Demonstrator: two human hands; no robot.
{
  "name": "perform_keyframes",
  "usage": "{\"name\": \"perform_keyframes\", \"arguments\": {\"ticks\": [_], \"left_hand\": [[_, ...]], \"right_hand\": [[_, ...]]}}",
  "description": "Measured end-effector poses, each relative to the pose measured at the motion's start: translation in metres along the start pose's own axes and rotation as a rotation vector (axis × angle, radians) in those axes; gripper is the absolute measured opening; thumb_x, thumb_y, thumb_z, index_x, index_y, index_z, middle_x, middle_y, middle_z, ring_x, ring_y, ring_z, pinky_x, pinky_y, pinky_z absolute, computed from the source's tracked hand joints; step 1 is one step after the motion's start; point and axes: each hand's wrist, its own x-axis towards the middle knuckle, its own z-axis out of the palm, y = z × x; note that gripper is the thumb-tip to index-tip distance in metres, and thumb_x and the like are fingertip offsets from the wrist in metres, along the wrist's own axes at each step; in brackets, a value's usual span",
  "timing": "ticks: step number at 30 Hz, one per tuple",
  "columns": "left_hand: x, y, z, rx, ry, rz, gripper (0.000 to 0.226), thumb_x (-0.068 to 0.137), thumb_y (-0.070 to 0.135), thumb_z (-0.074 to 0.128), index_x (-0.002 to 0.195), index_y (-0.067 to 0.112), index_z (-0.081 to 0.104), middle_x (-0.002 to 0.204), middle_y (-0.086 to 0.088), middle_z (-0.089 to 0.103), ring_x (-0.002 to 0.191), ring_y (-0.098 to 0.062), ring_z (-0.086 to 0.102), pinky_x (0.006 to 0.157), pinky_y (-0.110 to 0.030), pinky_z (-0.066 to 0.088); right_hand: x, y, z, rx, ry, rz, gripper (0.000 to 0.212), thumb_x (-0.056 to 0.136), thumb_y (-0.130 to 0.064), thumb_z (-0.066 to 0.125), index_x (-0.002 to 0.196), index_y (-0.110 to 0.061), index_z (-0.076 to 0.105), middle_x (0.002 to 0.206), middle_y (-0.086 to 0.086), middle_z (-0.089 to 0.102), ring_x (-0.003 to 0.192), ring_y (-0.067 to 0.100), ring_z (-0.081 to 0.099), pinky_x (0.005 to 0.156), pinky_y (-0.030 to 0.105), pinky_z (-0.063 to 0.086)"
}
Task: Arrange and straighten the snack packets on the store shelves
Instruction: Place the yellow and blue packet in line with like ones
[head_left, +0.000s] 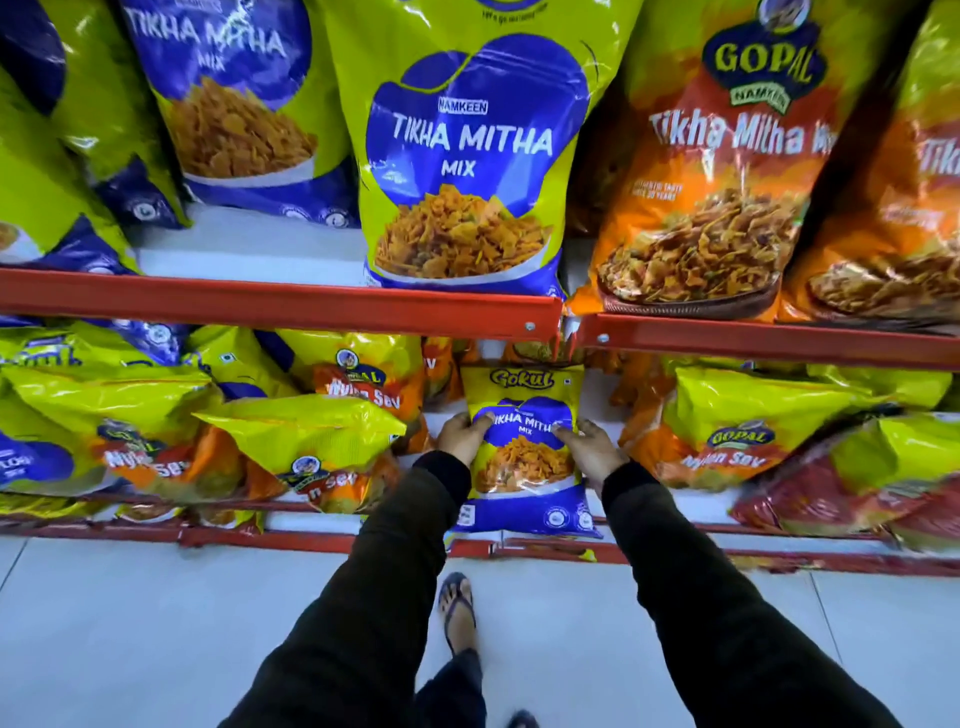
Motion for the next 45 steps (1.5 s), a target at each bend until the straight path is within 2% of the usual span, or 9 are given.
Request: {"name": "perform_keyframes", "arguments": {"ticks": [4,11,17,23,28,32,37,42,45], "left_hand": [[-0.033,-0.007,-0.006,-0.11,0.002,0.042,0.009,0.097,0.025,0.058,0.091,0.02,0.062,0.093,-0.004,0.066,0.073,-0.016,0.06,0.075,-0.03,0.044],[-0.121,0.005,-0.054,-0.075,-0.051,0.267,0.023,0.094,0.016,0.063,0.115,0.008,0.065,0.125,-0.021,0.068,0.114,-0.032,0.066,0.104,-0.046,0.05],[-0.196,0.047,-0.137,-0.105,-0.056,0.451,0.02,0.096,0.012,0.059,0.115,0.013,0.059,0.104,-0.002,0.068,0.085,-0.003,0.066,0.071,-0.023,0.05],[-0.24,0.117,-0.22,-0.145,0.078,0.688,0.021,0.097,0.019,0.058,0.117,0.022,0.06,0.096,0.013,0.069,0.073,0.007,0.066,0.05,-0.01,0.048],[-0.229,0.177,-0.278,-0.265,0.158,0.874,0.038,0.096,0.015,0.059,0.133,0.011,0.051,0.13,-0.003,0.065,0.119,-0.017,0.063,0.1,-0.038,0.051],[-0.2,0.206,-0.309,-0.248,0.181,1.045,0.032,0.095,0.014,0.059,0.126,0.019,0.053,0.12,0.008,0.068,0.115,-0.01,0.062,0.105,-0.031,0.047],[-0.153,0.218,-0.333,-0.167,0.152,1.08,0.031,0.094,0.013,0.059,0.122,0.025,0.052,0.115,0.015,0.069,0.109,0.0,0.063,0.097,-0.02,0.049],[-0.111,0.211,-0.33,-0.122,0.152,0.954,0.047,0.099,0.008,0.053,0.143,0.001,0.039,0.144,-0.012,0.055,0.134,-0.021,0.052,0.119,-0.041,0.036],[-0.102,0.218,-0.329,-0.279,0.119,0.863,0.04,0.098,0.01,0.053,0.137,0.01,0.046,0.14,-0.01,0.058,0.127,-0.016,0.059,0.11,-0.033,0.045]], "right_hand": [[-0.032,0.004,-0.008,0.115,-0.023,-0.041,0.05,0.098,-0.024,0.064,0.142,-0.004,0.052,0.134,0.015,0.065,0.126,0.034,0.062,0.107,0.048,0.05],[-0.129,-0.01,-0.012,0.197,-0.118,-0.126,0.045,0.092,-0.017,0.065,0.134,-0.004,0.056,0.132,0.024,0.067,0.115,0.038,0.067,0.096,0.049,0.051],[-0.221,-0.08,0.003,0.204,-0.29,-0.302,0.045,0.094,-0.014,0.062,0.138,-0.01,0.053,0.112,0.012,0.069,0.09,0.025,0.063,0.081,0.045,0.054],[-0.273,-0.178,0.028,0.27,-0.33,-0.608,0.046,0.094,-0.009,0.065,0.138,-0.007,0.053,0.132,0.016,0.07,0.111,0.033,0.072,0.091,0.054,0.059],[-0.272,-0.255,0.062,0.359,-0.283,-0.872,0.037,0.093,-0.006,0.066,0.129,-0.008,0.056,0.127,0.013,0.072,0.097,0.018,0.073,0.074,0.029,0.062],[-0.25,-0.297,0.094,0.364,-0.15,-1.068,0.028,0.094,-0.005,0.066,0.119,-0.013,0.059,0.111,-0.005,0.073,0.091,-0.008,0.071,0.075,0.008,0.052],[-0.211,-0.317,0.127,0.373,-0.058,-1.088,0.036,0.094,-0.005,0.066,0.129,-0.012,0.057,0.114,-0.007,0.071,0.098,-0.006,0.069,0.086,0.013,0.052],[-0.186,-0.311,0.143,0.338,0.028,-1.031,0.035,0.096,-0.005,0.064,0.13,-0.004,0.057,0.121,0.005,0.072,0.114,0.018,0.068,0.104,0.037,0.052],[-0.181,-0.316,0.142,0.305,0.034,-1.004,0.04,0.094,-0.011,0.067,0.133,-0.007,0.057,0.127,0.007,0.071,0.114,0.018,0.068,0.1,0.033,0.054]]}}
